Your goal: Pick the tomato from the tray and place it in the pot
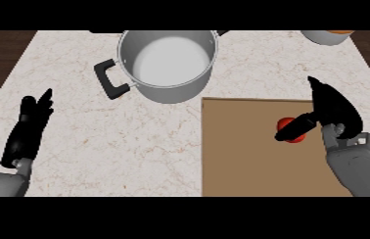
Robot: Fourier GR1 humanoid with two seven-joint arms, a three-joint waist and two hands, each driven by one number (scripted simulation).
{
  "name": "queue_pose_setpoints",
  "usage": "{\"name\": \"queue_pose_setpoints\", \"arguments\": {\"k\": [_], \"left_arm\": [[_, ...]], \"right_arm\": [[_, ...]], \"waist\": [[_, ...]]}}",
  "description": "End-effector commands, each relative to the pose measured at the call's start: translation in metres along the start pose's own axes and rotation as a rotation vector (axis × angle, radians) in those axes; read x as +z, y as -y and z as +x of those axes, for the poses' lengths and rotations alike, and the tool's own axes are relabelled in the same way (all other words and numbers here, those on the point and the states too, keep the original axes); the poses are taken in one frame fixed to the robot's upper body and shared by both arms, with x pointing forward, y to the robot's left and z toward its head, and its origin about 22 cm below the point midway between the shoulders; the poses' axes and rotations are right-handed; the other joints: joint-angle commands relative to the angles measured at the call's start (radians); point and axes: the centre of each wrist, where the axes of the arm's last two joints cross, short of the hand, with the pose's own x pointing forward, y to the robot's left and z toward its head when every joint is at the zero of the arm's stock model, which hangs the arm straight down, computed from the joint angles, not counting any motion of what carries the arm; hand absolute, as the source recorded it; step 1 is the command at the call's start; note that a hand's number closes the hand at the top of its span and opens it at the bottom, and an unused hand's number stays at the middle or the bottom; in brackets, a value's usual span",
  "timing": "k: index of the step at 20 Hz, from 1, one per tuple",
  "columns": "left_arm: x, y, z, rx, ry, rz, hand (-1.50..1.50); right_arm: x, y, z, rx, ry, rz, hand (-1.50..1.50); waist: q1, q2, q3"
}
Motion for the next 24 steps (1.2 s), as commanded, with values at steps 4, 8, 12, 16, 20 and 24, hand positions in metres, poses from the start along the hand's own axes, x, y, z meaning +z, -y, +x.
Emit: {"name": "queue_pose_setpoints", "arguments": {"k": [4, 8, 12, 16, 20, 24], "left_arm": [[0.004, 0.01, -0.012, -0.005, -0.005, -0.006, 0.0], [0.004, 0.004, 0.013, 0.002, -0.002, -0.012, 0.0], [0.006, 0.02, -0.001, 0.004, 0.001, -0.007, 0.0], [-0.005, -0.007, -0.011, 0.004, -0.006, 0.0, 0.0], [-0.007, 0.004, -0.005, -0.006, -0.002, -0.01, 0.0], [0.004, 0.006, 0.003, 0.005, 0.004, -0.004, 0.0]], "right_arm": [[-0.006, -0.019, 0.0, 0.038, -0.239, 0.066, -1.5], [-0.011, -0.011, 0.009, 0.012, -0.243, 0.063, -1.5], [-0.021, -0.022, -0.005, 0.03, -0.261, 0.091, -1.5], [-0.022, -0.036, -0.006, -0.002, -0.262, 0.106, -1.5], [-0.029, -0.027, -0.008, -0.027, -0.258, 0.1, -1.5], [-0.03, -0.064, -0.006, -0.017, -0.264, 0.109, -1.5]], "waist": [[0.0, 0.001, 0.0], [0.005, 0.001, 0.001], [0.002, 0.001, 0.001], [-0.003, 0.003, 0.0], [-0.003, 0.002, 0.001], [0.005, 0.001, 0.001]]}}
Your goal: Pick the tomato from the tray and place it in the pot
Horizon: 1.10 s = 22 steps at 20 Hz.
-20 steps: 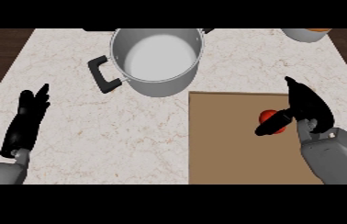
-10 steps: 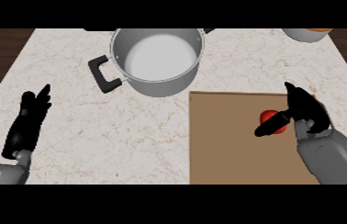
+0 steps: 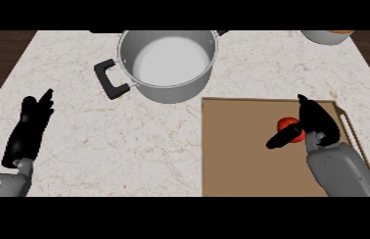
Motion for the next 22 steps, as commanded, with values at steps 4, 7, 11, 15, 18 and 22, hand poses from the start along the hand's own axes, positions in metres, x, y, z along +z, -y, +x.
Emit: {"name": "queue_pose_setpoints", "arguments": {"k": [4, 7, 11, 15, 18, 22], "left_arm": [[-0.007, 0.012, 0.008, 0.004, 0.004, 0.006, 0.0], [0.014, -0.003, 0.0, 0.012, 0.006, -0.014, 0.0], [-0.004, 0.0, 0.017, -0.002, 0.001, 0.012, 0.0], [0.003, -0.01, -0.026, 0.0, -0.015, -0.015, 0.0], [0.005, -0.008, -0.009, 0.002, -0.007, -0.009, 0.0], [0.001, -0.001, -0.002, 0.007, -0.005, 0.033, 0.0]], "right_arm": [[-0.006, 0.011, 0.003, -0.028, -0.112, 0.032, 1.5], [-0.004, -0.004, 0.015, 0.035, -0.081, -0.081, 1.5], [0.002, 0.001, 0.009, 0.096, -0.038, -0.138, 1.5], [0.0, 0.003, 0.013, 0.124, -0.032, -0.197, 1.5], [0.024, -0.004, 0.007, 0.111, -0.018, -0.234, 1.5], [0.095, -0.081, 0.007, 0.104, 0.024, -0.221, 1.5]], "waist": [[-0.004, 0.0, 0.0], [0.008, -0.001, 0.0], [-0.004, 0.0, 0.0], [0.001, 0.0, 0.0], [-0.004, -0.002, 0.0], [-0.026, -0.014, -0.002]]}}
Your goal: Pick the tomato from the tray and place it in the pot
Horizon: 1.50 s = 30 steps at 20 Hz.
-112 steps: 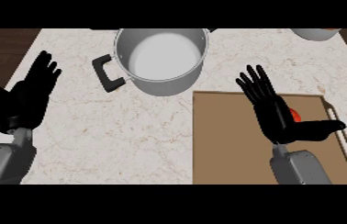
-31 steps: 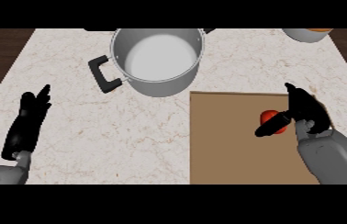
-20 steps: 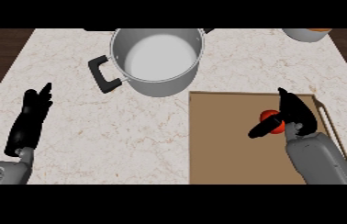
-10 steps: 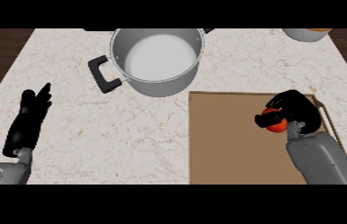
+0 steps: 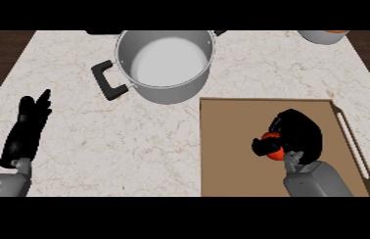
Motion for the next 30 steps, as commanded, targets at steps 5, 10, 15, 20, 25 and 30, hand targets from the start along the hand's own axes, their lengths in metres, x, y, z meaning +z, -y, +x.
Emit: {"name": "queue_pose_setpoints", "arguments": {"k": [5, 10, 15, 20, 25, 30], "left_arm": [[0.007, -0.004, -0.004, 0.003, -0.022, 0.003, 0.0], [0.006, -0.009, -0.006, 0.006, -0.01, 0.002, 0.0], [0.008, 0.004, -0.008, -0.003, -0.022, 0.001, 0.0], [0.002, 0.01, 0.005, 0.004, -0.005, -0.03, 0.0], [0.006, 0.012, 0.013, -0.016, 0.044, -0.041, 0.0], [-0.007, 0.005, 0.009, -0.013, 0.022, -0.045, 0.0]], "right_arm": [[0.1, -0.024, 0.013, 0.006, -0.134, -0.168, 1.5], [0.133, -0.004, 0.032, -0.071, -0.101, -0.371, 1.5], [0.174, 0.038, 0.042, -0.183, 0.073, -0.672, 1.5], [0.205, 0.071, 0.059, -0.264, 0.225, -0.837, 1.5], [0.203, 0.081, 0.096, -0.226, 0.269, -0.9, 1.5], [0.2, 0.112, 0.113, -0.238, 0.316, -0.817, 1.5]], "waist": [[-0.01, -0.01, -0.001], [-0.005, -0.007, -0.002], [0.002, -0.007, -0.003], [0.018, -0.003, -0.003], [0.049, 0.001, -0.003], [0.053, 0.005, -0.004]]}}
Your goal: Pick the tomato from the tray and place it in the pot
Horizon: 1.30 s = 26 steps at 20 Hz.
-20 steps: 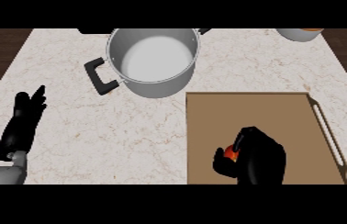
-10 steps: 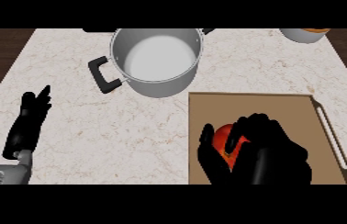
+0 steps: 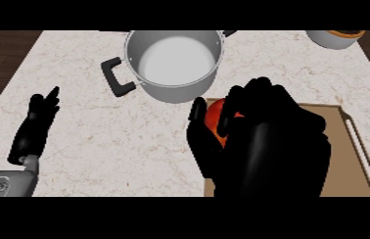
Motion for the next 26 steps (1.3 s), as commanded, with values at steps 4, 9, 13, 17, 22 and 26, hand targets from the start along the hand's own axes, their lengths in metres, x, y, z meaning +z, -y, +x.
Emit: {"name": "queue_pose_setpoints", "arguments": {"k": [4, 9, 13, 17, 22, 26], "left_arm": [[-0.006, 0.005, 0.02, -0.014, 0.038, -0.026, 0.0], [-0.003, 0.019, 0.012, -0.015, 0.036, -0.04, 0.0], [-0.007, 0.012, 0.016, 0.002, 0.031, -0.048, 0.0], [-0.01, 0.014, 0.033, -0.008, 0.038, -0.036, 0.0], [-0.005, 0.022, 0.025, -0.005, 0.058, -0.043, 0.0], [-0.005, 0.024, 0.018, 0.001, 0.055, -0.055, 0.0]], "right_arm": [[-0.057, -0.01, 0.034, 0.043, -0.227, 0.115, 1.5], [-0.101, -0.022, 0.047, 0.038, -0.305, 0.191, 1.5], [-0.121, -0.039, 0.063, 0.039, -0.317, 0.266, 1.5], [-0.142, -0.069, 0.061, 0.028, -0.347, 0.381, 1.5], [-0.143, -0.103, 0.049, -0.06, -0.472, 0.469, 1.5], [-0.151, -0.125, 0.045, -0.135, -0.488, 0.491, -1.5]], "waist": [[0.037, 0.012, 0.001], [0.044, 0.014, 0.001], [0.054, 0.016, 0.001], [0.049, 0.022, 0.003], [0.066, 0.024, 0.003], [0.068, 0.028, 0.003]]}}
